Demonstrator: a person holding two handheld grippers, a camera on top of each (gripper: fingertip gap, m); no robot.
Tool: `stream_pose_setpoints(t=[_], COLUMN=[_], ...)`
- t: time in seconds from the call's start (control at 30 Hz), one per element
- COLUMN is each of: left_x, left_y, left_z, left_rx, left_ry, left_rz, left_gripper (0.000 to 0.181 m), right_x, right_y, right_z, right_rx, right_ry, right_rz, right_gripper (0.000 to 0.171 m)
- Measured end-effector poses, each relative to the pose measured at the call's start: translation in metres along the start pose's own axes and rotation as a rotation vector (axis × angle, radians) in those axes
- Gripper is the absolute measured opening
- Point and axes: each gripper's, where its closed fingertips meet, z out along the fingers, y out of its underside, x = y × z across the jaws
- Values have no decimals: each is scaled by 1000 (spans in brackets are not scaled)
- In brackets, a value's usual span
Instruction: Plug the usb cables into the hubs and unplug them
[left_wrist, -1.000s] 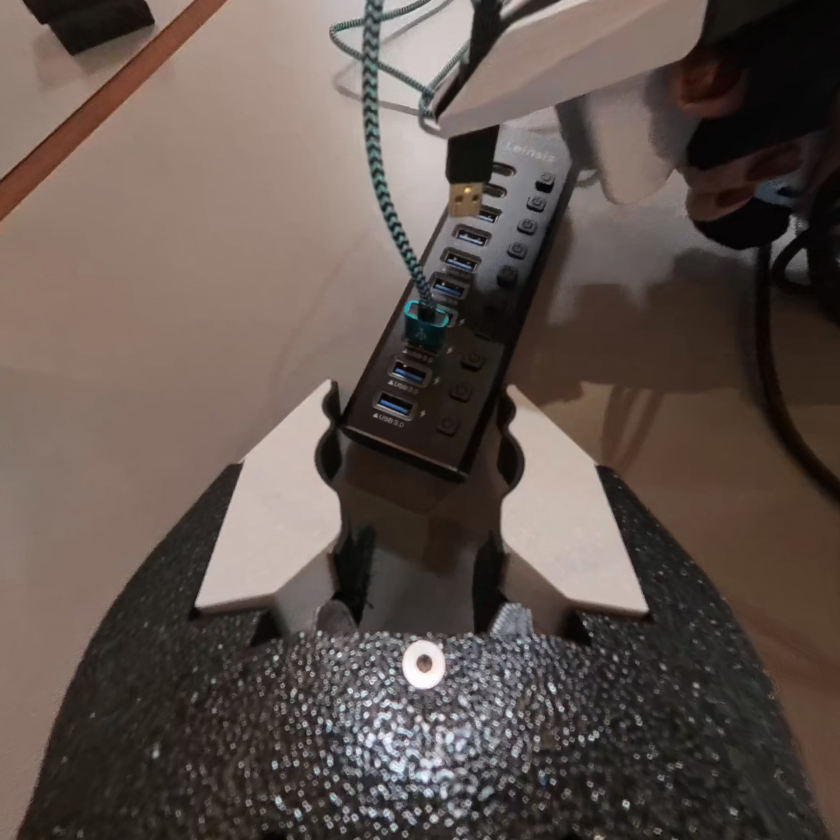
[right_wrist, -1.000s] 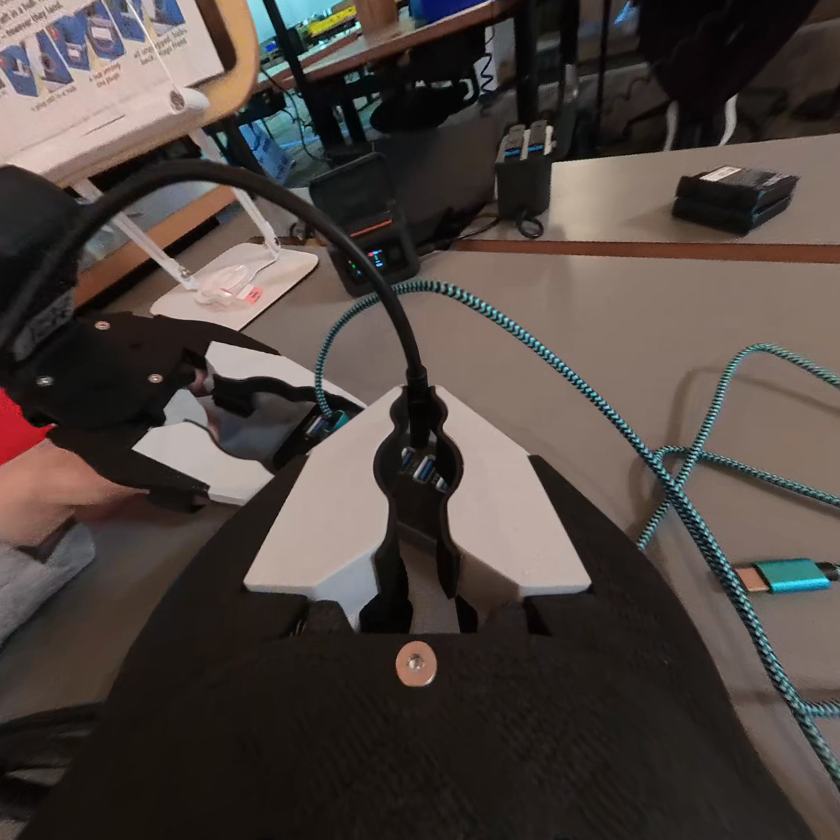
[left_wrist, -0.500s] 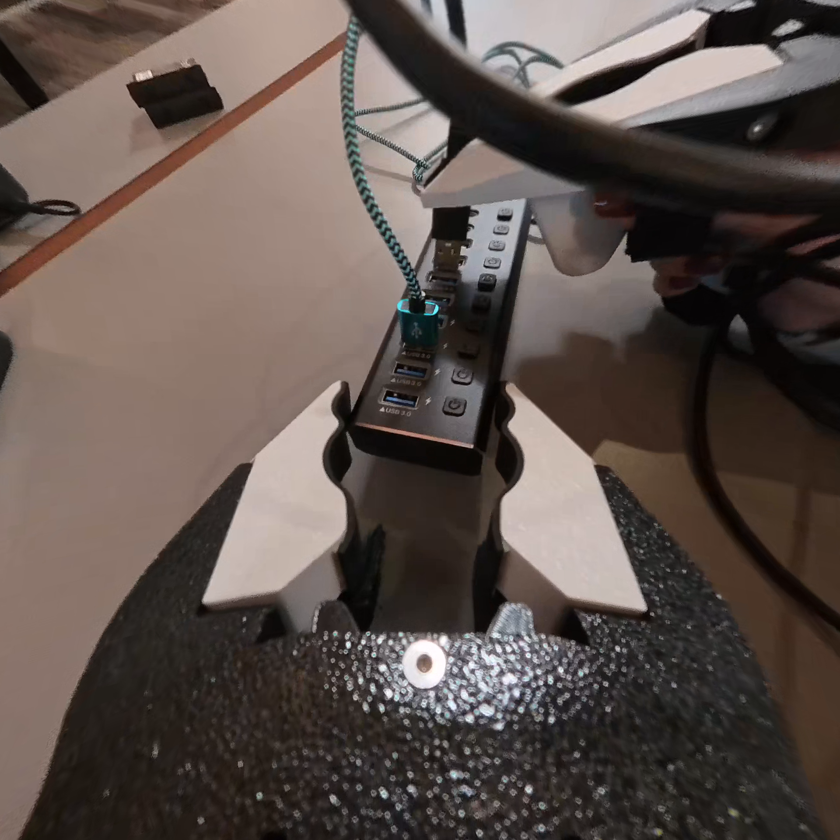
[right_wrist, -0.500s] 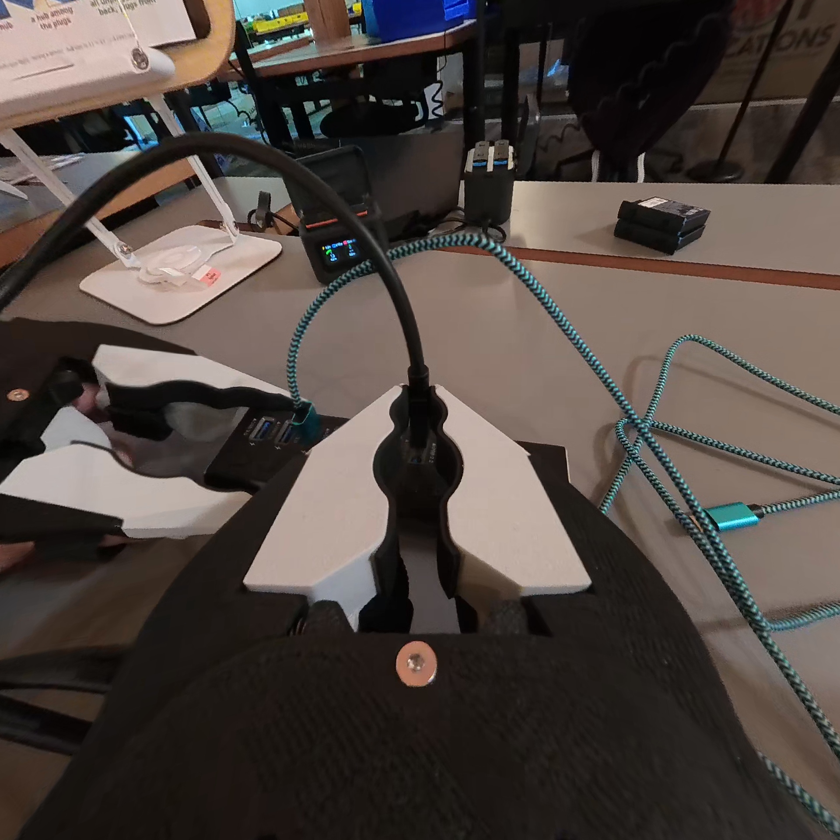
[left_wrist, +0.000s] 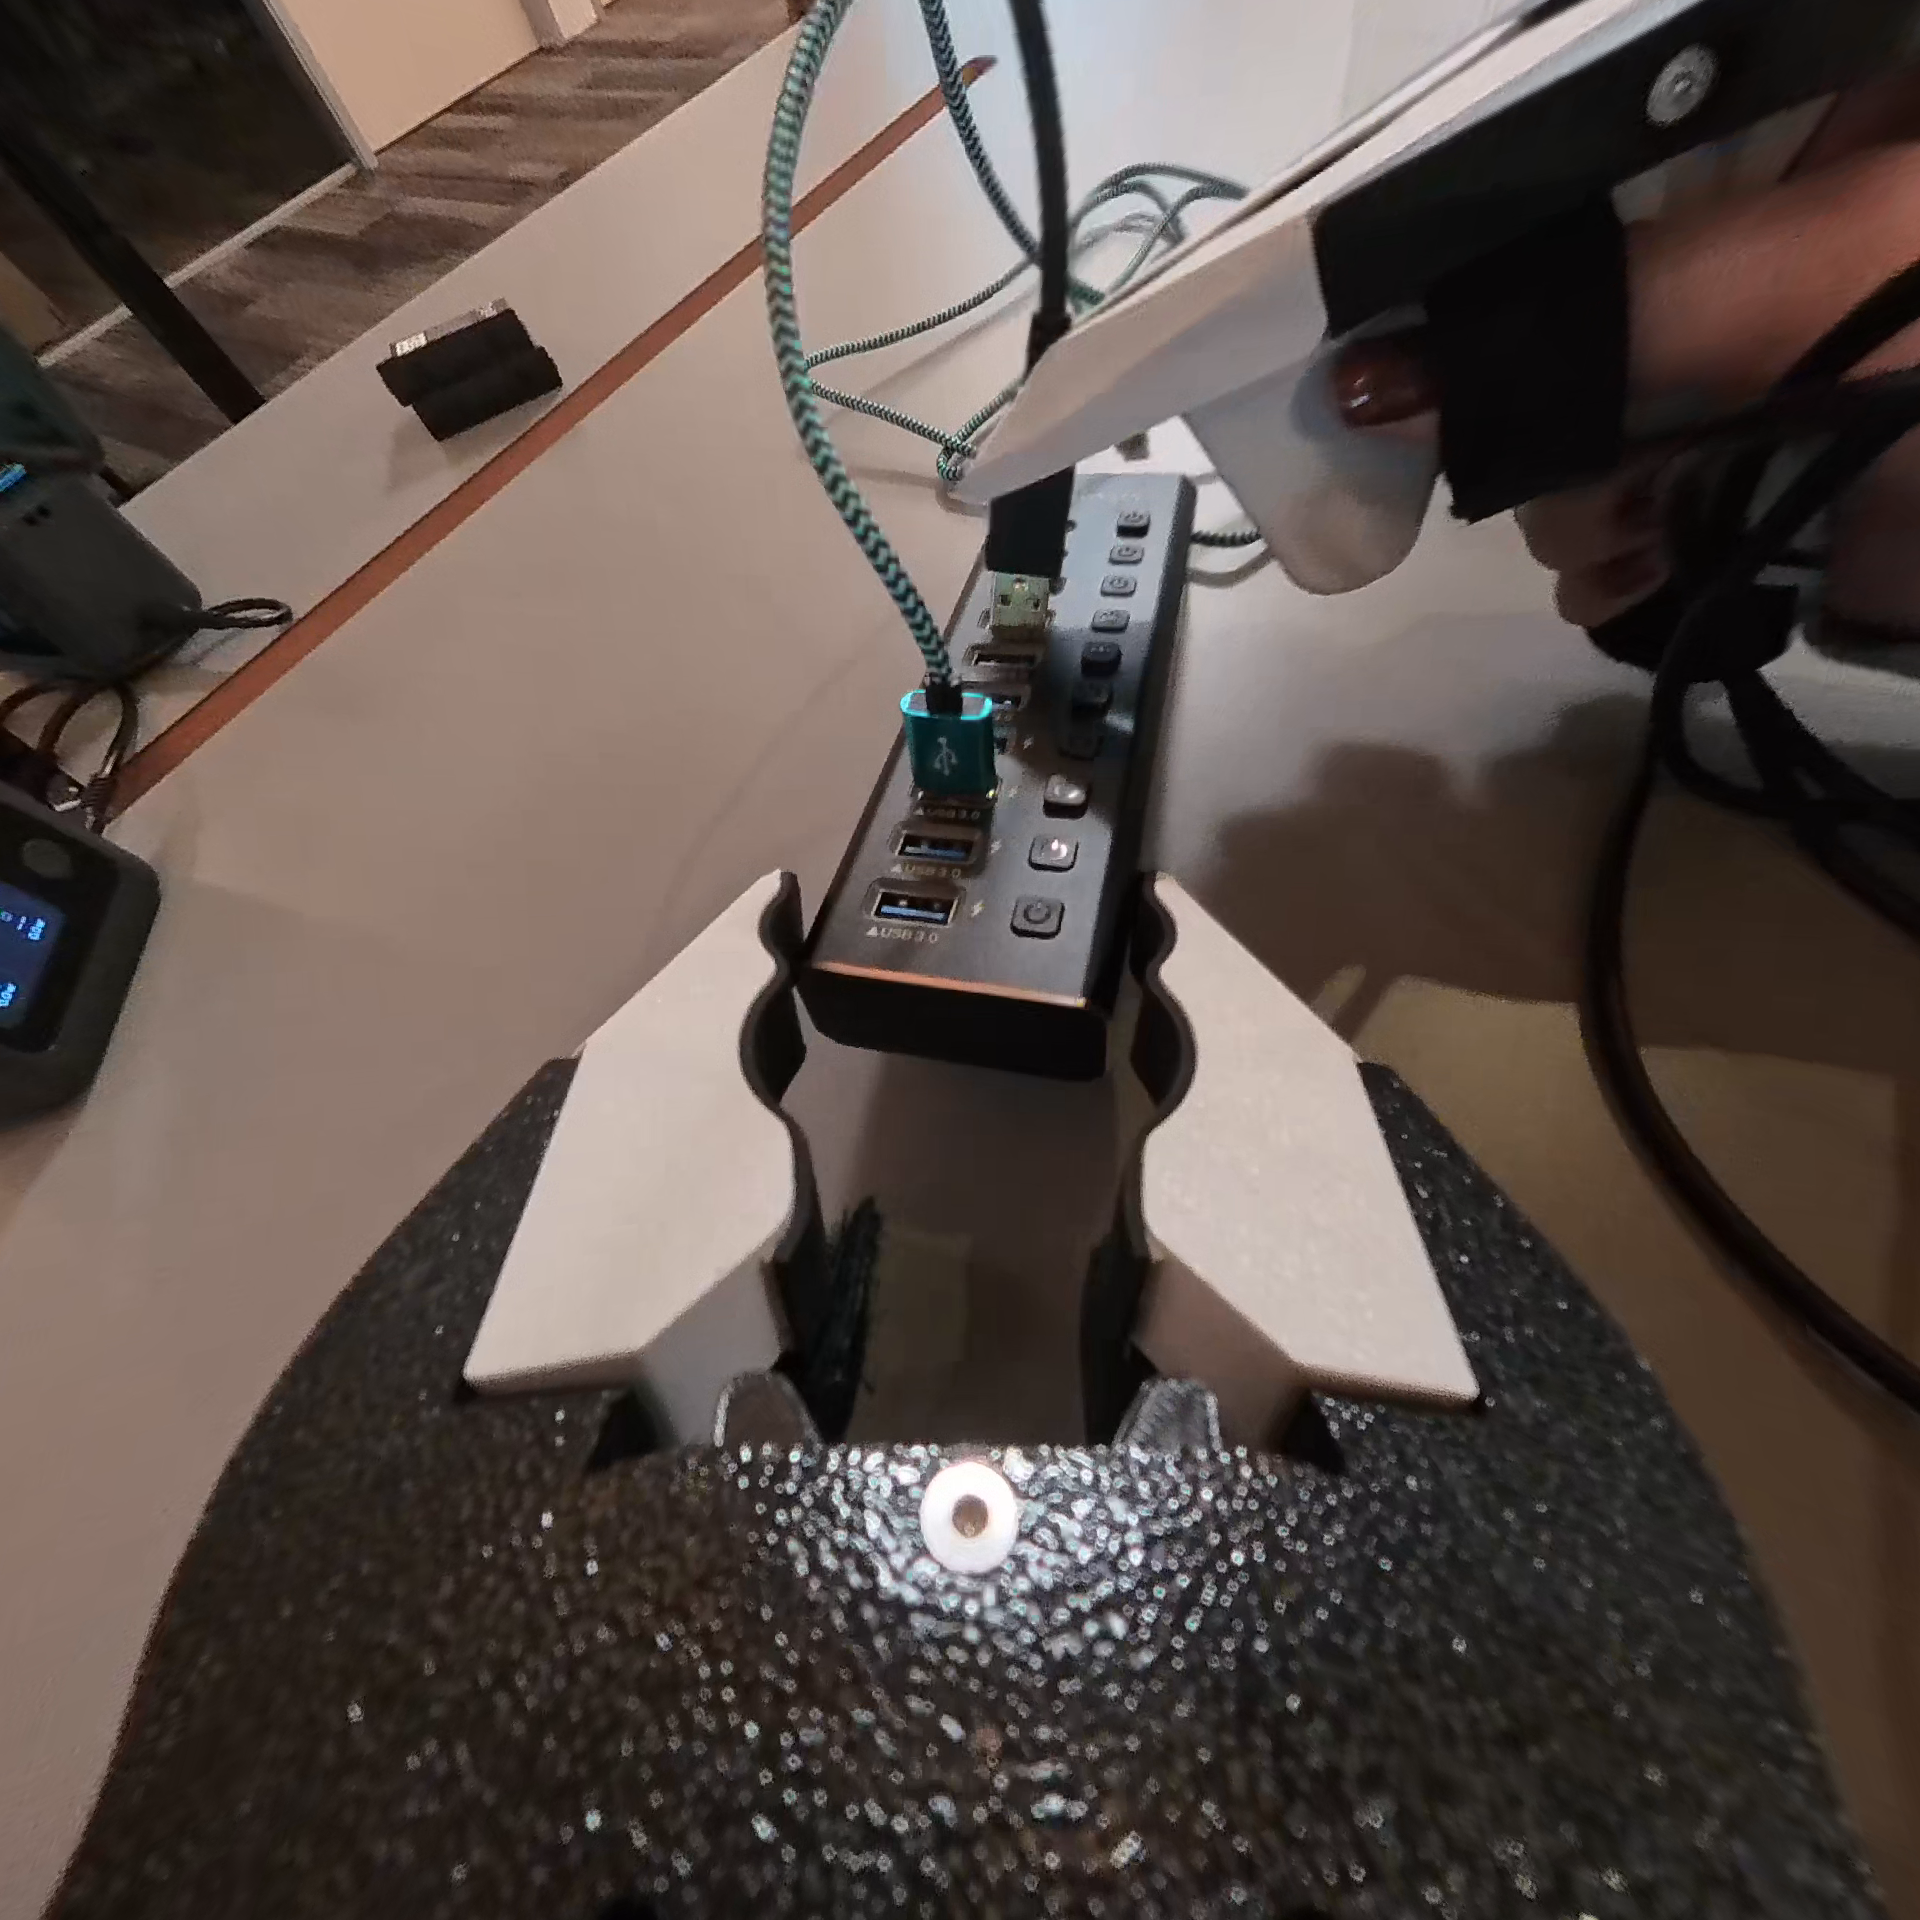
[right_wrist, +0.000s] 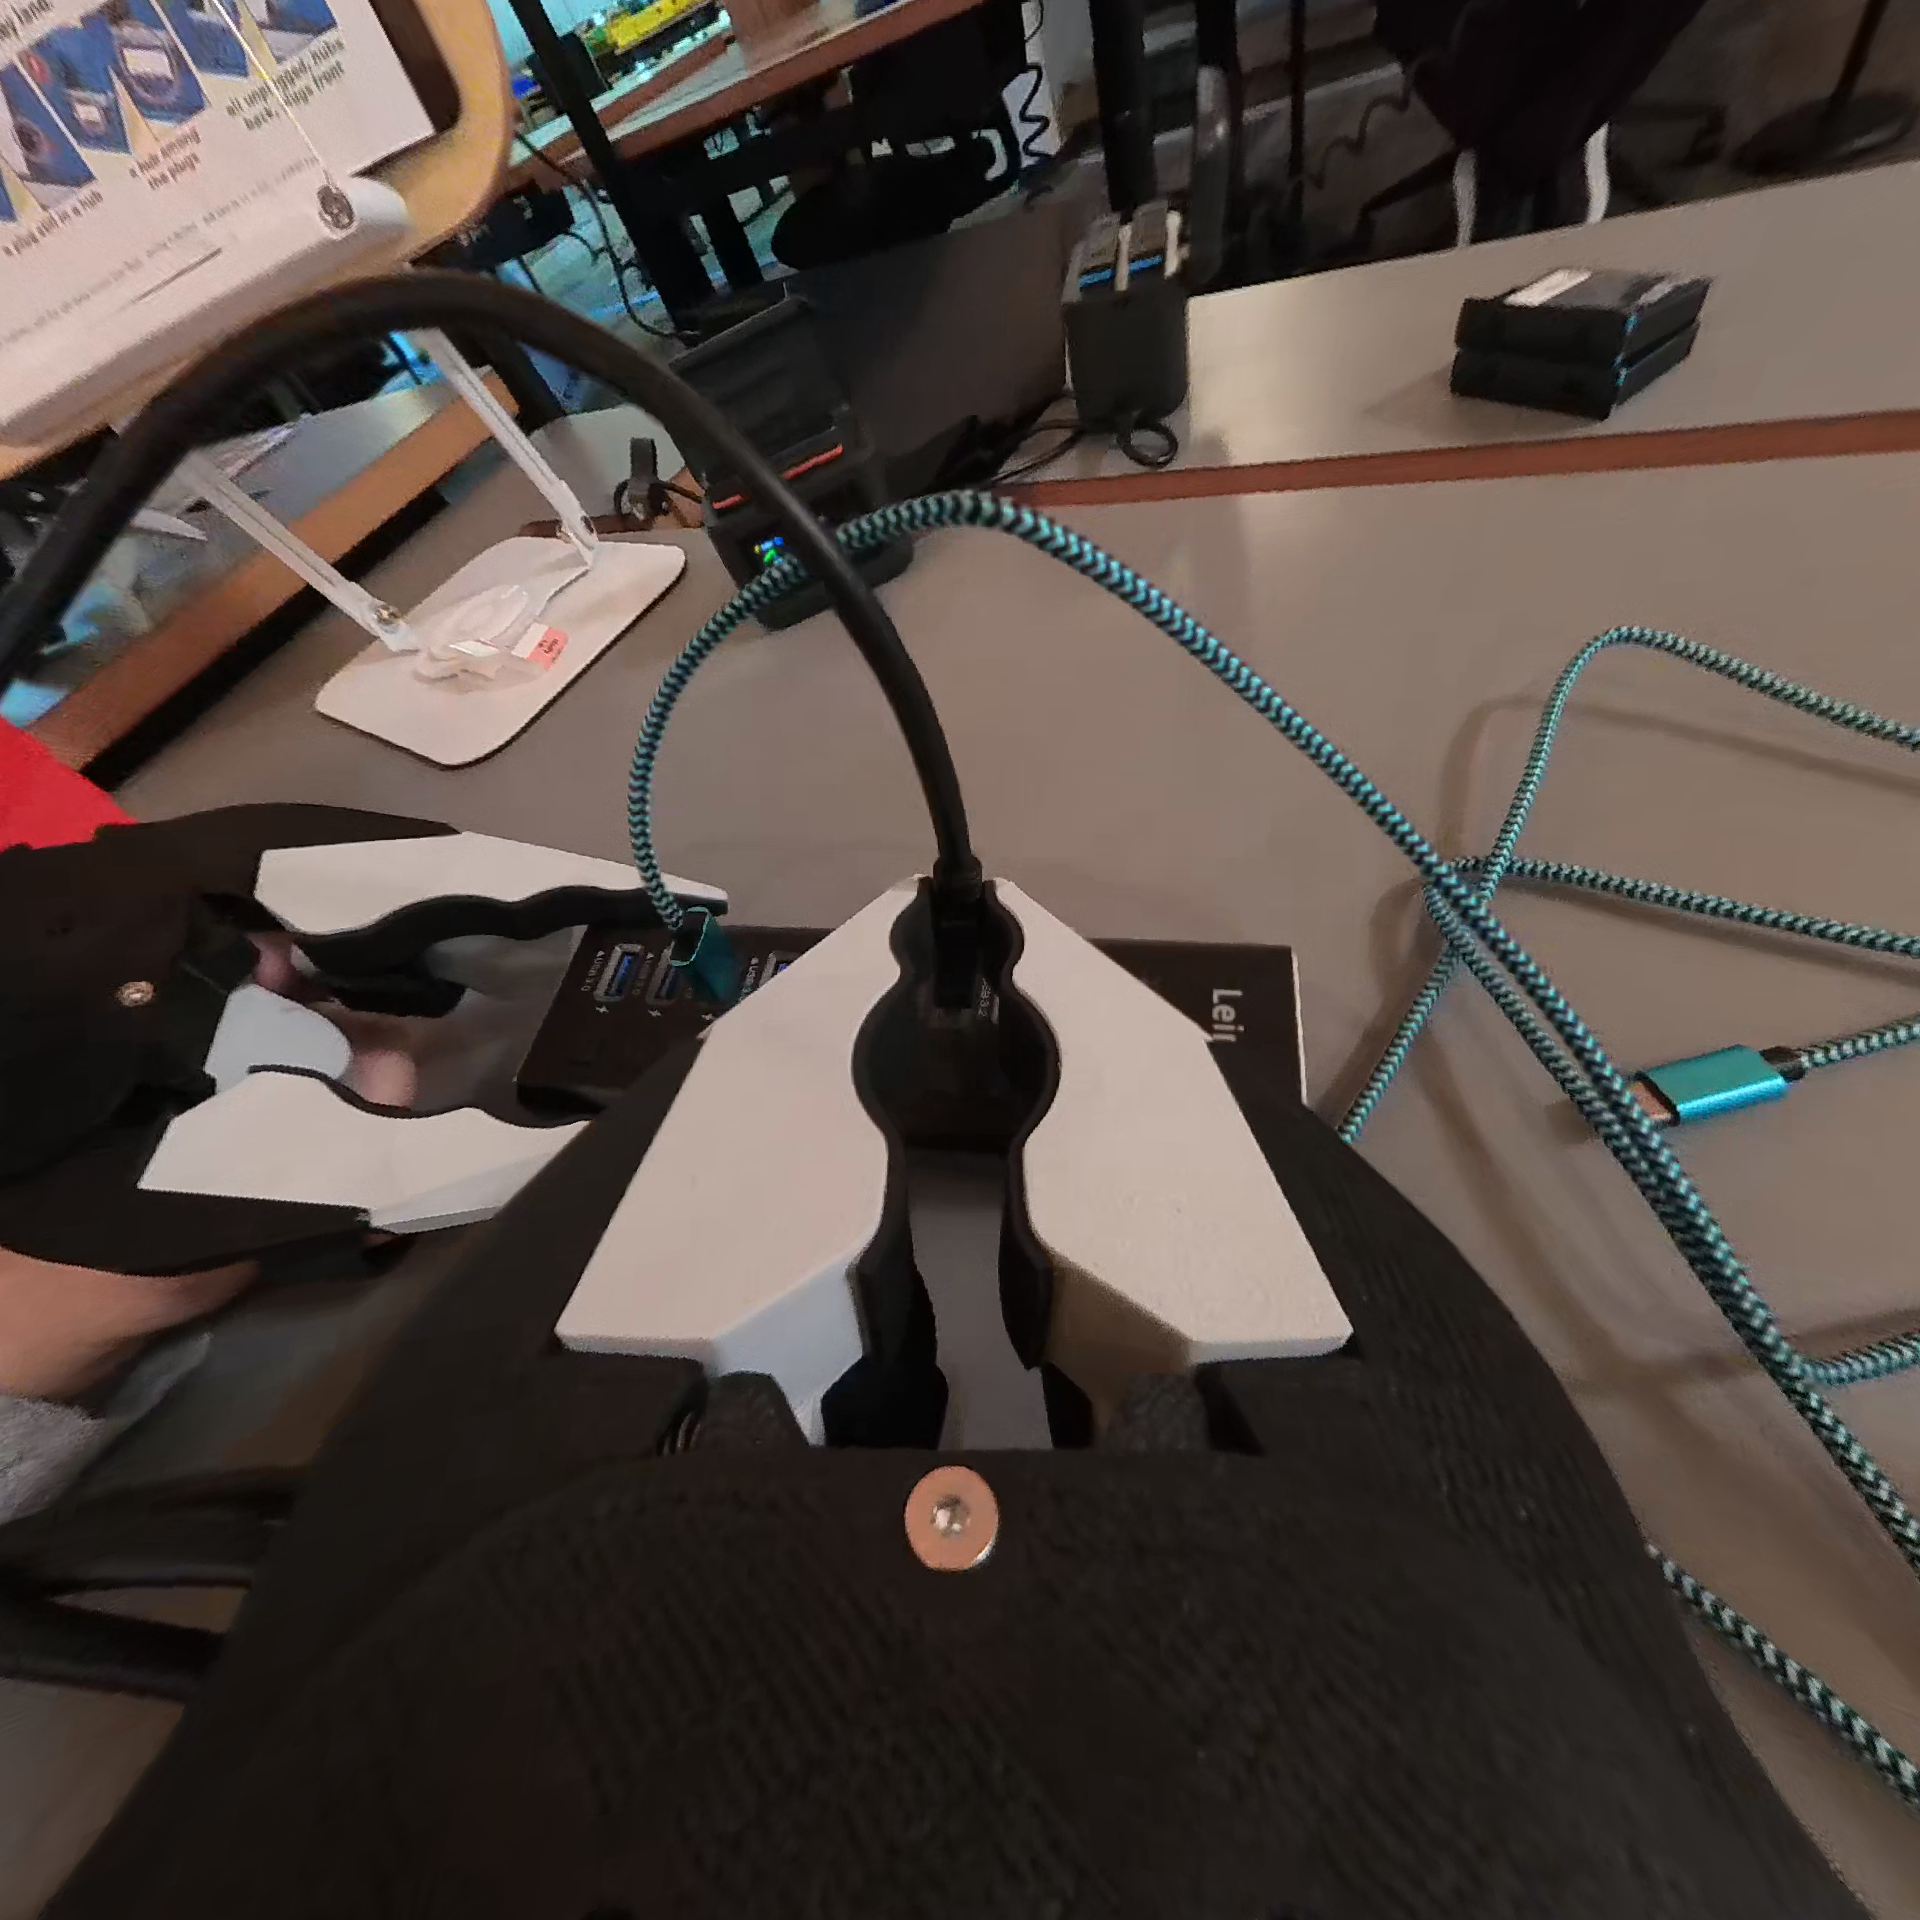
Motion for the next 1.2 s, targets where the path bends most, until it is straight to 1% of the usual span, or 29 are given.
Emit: stream_pose_setpoints(t=[0.07, 0.3, 0.47, 0.57, 0.7, 0.83, 0.87, 0.93, 0.97, 1.03, 1.1, 1.2], left_x=[0, 2, 3, 3, 4, 7, 10, 20, 24, 26, 25, 28], left_y=[1, -8, -9, -9, -9, -8, -5, 6, 2, -6, -4, -4], left_z=[1, -1, -1, -1, 0, 2, 4, 12, 12, 11, 11, 10], left_rx=[-3, 30, 37, 34, 26, 7, -10, -116, -114, -60, -64, -51], left_ry=[-2, -15, -17, -19, -18, -12, -3, -39, -66, -38, -19, 23], left_rz=[11, 23, 25, 29, 29, 48, 72, 263, 322, 265, 243, 186], left_gripper=[62, 61, 61, 61, 61, 59, 56, 47, 46, 45, 45, 43], right_x=[0, -2, 1, -1, 1, 1, -1, -4, -2, 0, 0, 0], right_y=[1, -2, -1, 0, 1, 3, 6, 15, 15, 11, 12, 12], right_z=[-2, 1, 1, 2, 4, 4, 5, 12, 11, 8, 8, 8], right_rx=[-16, -18, 14, 13, 7, 8, -4, -44, -49, -31, -31, -20], right_ry=[0, 77, 39, 43, -3, 28, 20, 4, 27, 48, 19, 12], right_rz=[-8, -147, -82, -111, -77, -126, -122, -131, -165, -178, -140, -141], right_gripper=[7, 7, 8, 8, 8, 8, 8, 9, 8, 8, 8, 8])
